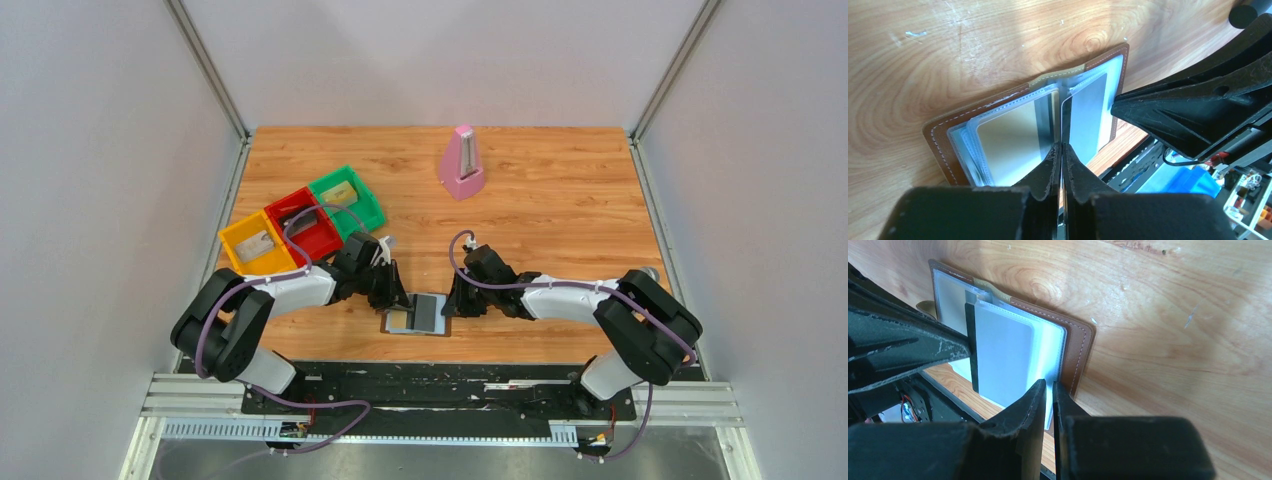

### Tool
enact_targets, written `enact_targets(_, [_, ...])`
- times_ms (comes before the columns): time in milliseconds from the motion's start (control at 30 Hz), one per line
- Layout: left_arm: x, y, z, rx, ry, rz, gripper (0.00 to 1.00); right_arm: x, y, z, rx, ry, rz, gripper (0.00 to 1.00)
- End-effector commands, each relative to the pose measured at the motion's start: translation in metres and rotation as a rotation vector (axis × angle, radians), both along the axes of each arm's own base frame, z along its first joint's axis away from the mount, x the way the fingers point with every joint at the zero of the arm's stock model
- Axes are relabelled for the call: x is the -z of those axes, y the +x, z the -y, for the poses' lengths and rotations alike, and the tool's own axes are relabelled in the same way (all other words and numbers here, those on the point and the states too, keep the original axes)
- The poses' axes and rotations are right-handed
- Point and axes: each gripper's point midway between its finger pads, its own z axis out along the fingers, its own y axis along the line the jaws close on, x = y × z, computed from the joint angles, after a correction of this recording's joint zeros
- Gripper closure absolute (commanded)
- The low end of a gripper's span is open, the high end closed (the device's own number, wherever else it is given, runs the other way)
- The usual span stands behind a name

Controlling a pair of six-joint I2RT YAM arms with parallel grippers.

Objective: Take the credit cards out of the card holder
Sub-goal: Remove the credit card from the card holder.

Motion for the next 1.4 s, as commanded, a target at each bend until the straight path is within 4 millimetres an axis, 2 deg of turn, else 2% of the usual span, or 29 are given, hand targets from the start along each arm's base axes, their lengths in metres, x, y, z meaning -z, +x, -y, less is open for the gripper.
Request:
enact_targets(0, [-0.009,0.01,0.002,0.016,-0.007,0.043,0.97,0.015,0.0,0.019,0.016,-0.089,-0.001,0.87])
enact_targets(33, [-0.009,0.009,0.002,0.017,-0.008,0.04,1.0,0.015,0.0,0.018,0.017,-0.089,-0.001,0.87])
enact_targets(400, [-0.012,0.012,-0.005,-0.004,0.013,0.06,1.0,0.011,0.002,0.018,0.013,-0.084,0.01,0.87])
enact_targets(500, [-0.014,0.013,-0.006,-0.006,0.01,0.066,1.0,-0.002,0.002,0.014,-0.003,-0.064,0.018,0.87])
enact_targets(600, [-0.015,0.012,-0.005,0.007,0.004,0.068,0.91,-0.025,0.003,0.009,-0.006,-0.014,0.048,0.84])
enact_targets(767, [-0.016,0.011,-0.005,0.011,-0.001,0.077,0.86,-0.054,0.006,-0.003,-0.026,0.051,0.096,0.78])
enact_targets(933, [-0.017,0.012,-0.004,0.011,-0.013,0.088,0.76,-0.064,0.006,-0.017,-0.051,0.085,0.103,0.76])
enact_targets(1133, [-0.015,0.011,0.0,0.016,-0.041,0.083,0.72,-0.056,0.012,-0.021,-0.043,0.064,0.098,0.76])
enact_targets(1367, [-0.011,0.01,0.002,0.018,-0.052,0.076,0.66,-0.029,0.013,-0.022,-0.044,0.027,0.061,0.79])
